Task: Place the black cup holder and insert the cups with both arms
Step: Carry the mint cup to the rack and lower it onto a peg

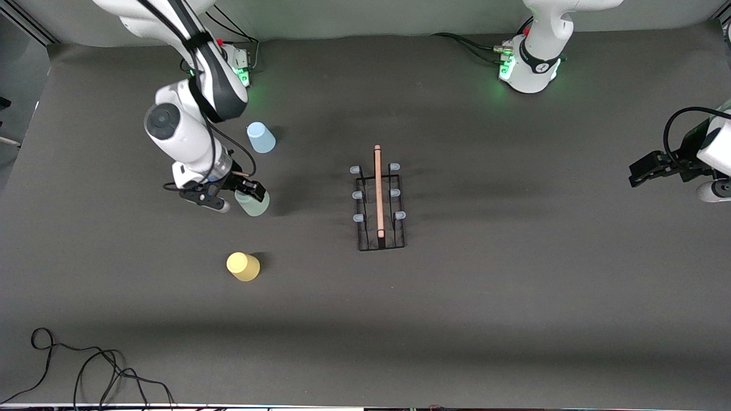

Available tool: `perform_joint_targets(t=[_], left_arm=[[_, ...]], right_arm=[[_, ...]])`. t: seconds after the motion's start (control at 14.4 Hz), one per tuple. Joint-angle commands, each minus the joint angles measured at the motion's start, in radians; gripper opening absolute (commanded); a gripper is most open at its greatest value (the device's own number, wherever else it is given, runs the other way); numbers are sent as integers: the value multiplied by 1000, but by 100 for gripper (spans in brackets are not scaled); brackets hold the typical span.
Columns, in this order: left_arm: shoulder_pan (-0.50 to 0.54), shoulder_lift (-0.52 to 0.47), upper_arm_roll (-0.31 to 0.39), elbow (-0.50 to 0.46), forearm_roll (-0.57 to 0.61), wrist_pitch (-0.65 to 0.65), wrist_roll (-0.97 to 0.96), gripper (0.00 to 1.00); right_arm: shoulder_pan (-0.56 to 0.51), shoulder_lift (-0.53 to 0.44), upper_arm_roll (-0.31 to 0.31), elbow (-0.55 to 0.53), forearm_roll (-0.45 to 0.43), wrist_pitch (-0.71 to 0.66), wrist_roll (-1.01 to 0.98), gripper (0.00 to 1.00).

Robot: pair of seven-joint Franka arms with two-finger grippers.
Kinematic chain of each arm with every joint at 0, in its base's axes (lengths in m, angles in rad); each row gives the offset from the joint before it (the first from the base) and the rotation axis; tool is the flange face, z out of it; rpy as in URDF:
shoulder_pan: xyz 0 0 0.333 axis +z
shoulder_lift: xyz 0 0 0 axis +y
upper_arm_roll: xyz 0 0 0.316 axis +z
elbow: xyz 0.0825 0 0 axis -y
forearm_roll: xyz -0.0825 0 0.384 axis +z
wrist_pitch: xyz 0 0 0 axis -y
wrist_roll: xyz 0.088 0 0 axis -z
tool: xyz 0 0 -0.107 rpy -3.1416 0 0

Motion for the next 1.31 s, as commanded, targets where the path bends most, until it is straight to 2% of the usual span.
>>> perform_joint_targets(t=[0.0, 0.28, 0.48, 0.69, 0.83, 1.18, 1.25], left_arm=[[-28, -3, 22, 16, 18, -21, 13, 100], [-28, -3, 22, 12, 18, -28, 11, 100], [-23, 1, 22, 12, 18, -31, 2, 100], [-23, 8, 22, 13, 55, -14, 1, 100], [-21, 8, 24, 16, 71, -10, 1, 100], [-21, 8, 22, 16, 60, -2, -2, 100], [-28, 6, 21, 16, 57, -4, -2, 100]], right_arm=[[126, 15, -2, 82, 21, -25, 205, 0], [245, 50, -2, 206, 21, -82, 437, 0], [327, 84, -3, 252, 21, -100, 568, 0], [401, 171, -5, 329, 11, -99, 669, 0], [423, 237, -5, 379, 3, -99, 698, 0], [454, 317, -8, 406, -5, -87, 701, 0], [454, 326, -8, 413, -5, -87, 704, 69]])
